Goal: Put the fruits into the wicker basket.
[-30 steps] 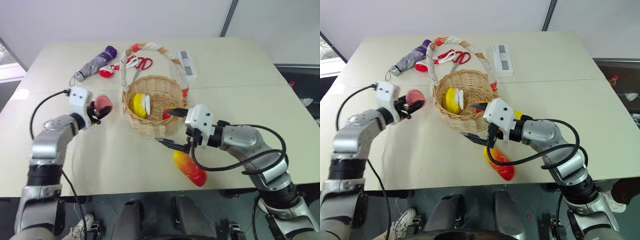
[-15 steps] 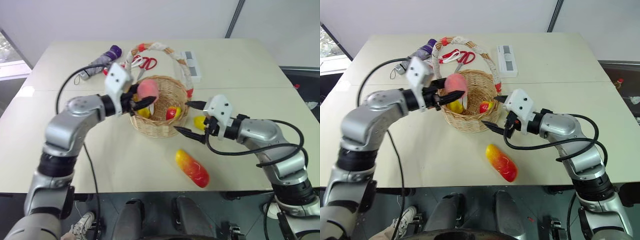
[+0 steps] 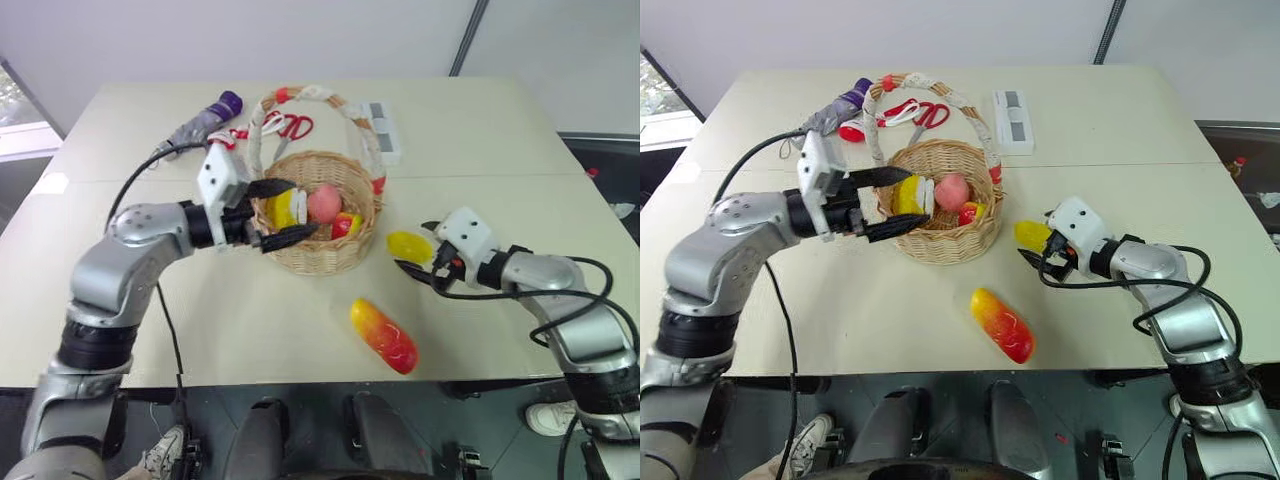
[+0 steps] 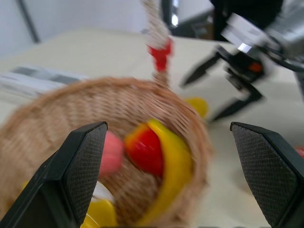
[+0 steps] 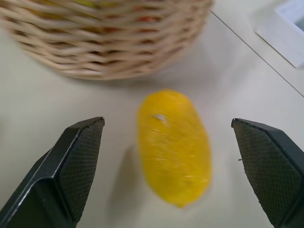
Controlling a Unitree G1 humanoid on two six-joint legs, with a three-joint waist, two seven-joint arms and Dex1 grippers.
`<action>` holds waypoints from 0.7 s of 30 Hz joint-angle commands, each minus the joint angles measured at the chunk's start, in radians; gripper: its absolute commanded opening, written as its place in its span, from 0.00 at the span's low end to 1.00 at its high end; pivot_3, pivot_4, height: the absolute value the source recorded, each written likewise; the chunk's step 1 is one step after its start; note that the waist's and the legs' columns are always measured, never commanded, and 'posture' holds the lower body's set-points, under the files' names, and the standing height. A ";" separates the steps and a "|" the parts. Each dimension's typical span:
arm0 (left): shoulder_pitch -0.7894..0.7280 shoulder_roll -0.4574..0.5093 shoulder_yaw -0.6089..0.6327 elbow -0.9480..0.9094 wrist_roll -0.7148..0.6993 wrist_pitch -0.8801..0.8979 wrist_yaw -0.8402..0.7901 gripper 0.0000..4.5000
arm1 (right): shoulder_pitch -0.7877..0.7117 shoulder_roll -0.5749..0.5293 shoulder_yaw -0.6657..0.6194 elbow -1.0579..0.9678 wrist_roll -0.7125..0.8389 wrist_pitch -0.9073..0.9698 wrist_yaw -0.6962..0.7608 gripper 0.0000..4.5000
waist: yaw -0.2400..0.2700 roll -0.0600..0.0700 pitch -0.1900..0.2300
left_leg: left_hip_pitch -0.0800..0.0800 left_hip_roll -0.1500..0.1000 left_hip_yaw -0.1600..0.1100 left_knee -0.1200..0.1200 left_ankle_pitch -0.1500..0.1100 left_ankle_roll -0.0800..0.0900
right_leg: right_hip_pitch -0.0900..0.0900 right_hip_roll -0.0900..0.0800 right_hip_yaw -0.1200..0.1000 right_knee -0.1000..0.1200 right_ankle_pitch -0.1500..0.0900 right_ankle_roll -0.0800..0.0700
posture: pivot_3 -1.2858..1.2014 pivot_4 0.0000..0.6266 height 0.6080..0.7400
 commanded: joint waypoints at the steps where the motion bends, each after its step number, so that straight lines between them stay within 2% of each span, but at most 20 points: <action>1: 0.033 0.020 0.005 -0.116 -0.041 0.023 -0.004 0.98 | -0.042 0.019 0.018 0.079 -0.037 -0.029 -0.005 1.00 | 0.005 0.000 0.000 | 0.000 0.000 0.000 0.000 0.000 0.000 | 0.000 0.000 0.000 0.000 0.000 0.000 | 0.52 0.24 1.00; 4: 0.063 0.024 0.000 -0.157 -0.039 0.032 0.014 0.98 | -0.055 0.040 0.015 0.103 -0.022 -0.016 0.010 1.00 | 0.010 0.000 0.000 | -0.001 0.000 -0.001 0.000 0.000 0.000 | 0.000 -0.001 0.000 0.000 0.000 0.000 | 0.52 0.24 1.00; 5: 0.067 0.023 0.000 -0.162 -0.039 0.036 0.022 1.00 | -0.057 0.043 0.015 0.108 -0.020 -0.013 0.015 0.94 | 0.009 0.000 0.000 | -0.001 0.000 -0.001 0.000 0.000 0.000 | 0.000 -0.001 0.000 0.000 0.000 0.000 | 0.52 0.24 1.00; 7: 0.074 0.027 -0.006 -0.170 -0.035 0.035 0.027 1.00 | -0.054 0.043 0.017 0.105 -0.020 -0.008 0.028 0.81 | 0.009 0.000 0.000 | -0.001 0.000 -0.001 0.000 0.000 0.000 | 0.000 -0.001 0.000 0.000 0.000 0.000 | 0.52 0.24 1.00; 10: 0.080 0.031 -0.007 -0.173 -0.037 0.030 0.029 1.00 | -0.050 0.038 0.008 0.093 -0.031 -0.010 0.022 0.48 | 0.006 0.000 0.000 | 0.000 0.000 -0.001 0.000 0.000 0.000 | 0.000 0.000 0.000 0.000 0.000 0.000 | 0.52 0.24 1.00; 11: 0.081 0.032 -0.004 -0.170 -0.036 0.027 0.029 1.00 | -0.045 0.030 0.001 0.080 -0.034 -0.012 0.021 0.41 | 0.005 0.000 0.000 | 0.000 0.000 -0.001 0.000 0.000 0.000 | 0.001 0.000 0.000 0.000 0.000 0.000 | 0.52 0.24 1.00; 16: 0.105 0.039 0.061 -0.114 -0.029 -0.006 0.042 1.00 | 0.040 -0.084 -0.065 -0.102 -0.006 -0.088 0.110 0.41 | 0.009 0.001 0.000 | -0.001 0.000 -0.001 0.000 0.000 0.000 | 0.000 0.000 0.000 0.000 0.000 0.000 | 0.52 0.24 1.00; 18: 0.128 0.048 0.094 -0.088 -0.029 -0.021 0.039 1.00 | 0.079 -0.132 -0.105 -0.201 0.054 -0.101 0.184 0.41 | 0.007 0.001 0.000 | -0.001 0.000 -0.001 0.000 0.000 0.000 | 0.000 0.000 -0.001 0.000 0.000 0.000 | 0.52 0.24 1.00; 21: 0.171 0.049 0.162 -0.034 -0.044 -0.042 0.036 1.00 | 0.037 -0.148 -0.129 -0.349 0.182 -0.009 0.232 0.41 | -0.002 0.001 0.000 | 0.001 0.002 -0.001 0.000 0.000 0.001 | 0.001 0.000 0.000 0.000 0.000 0.000 | 0.52 0.24 1.00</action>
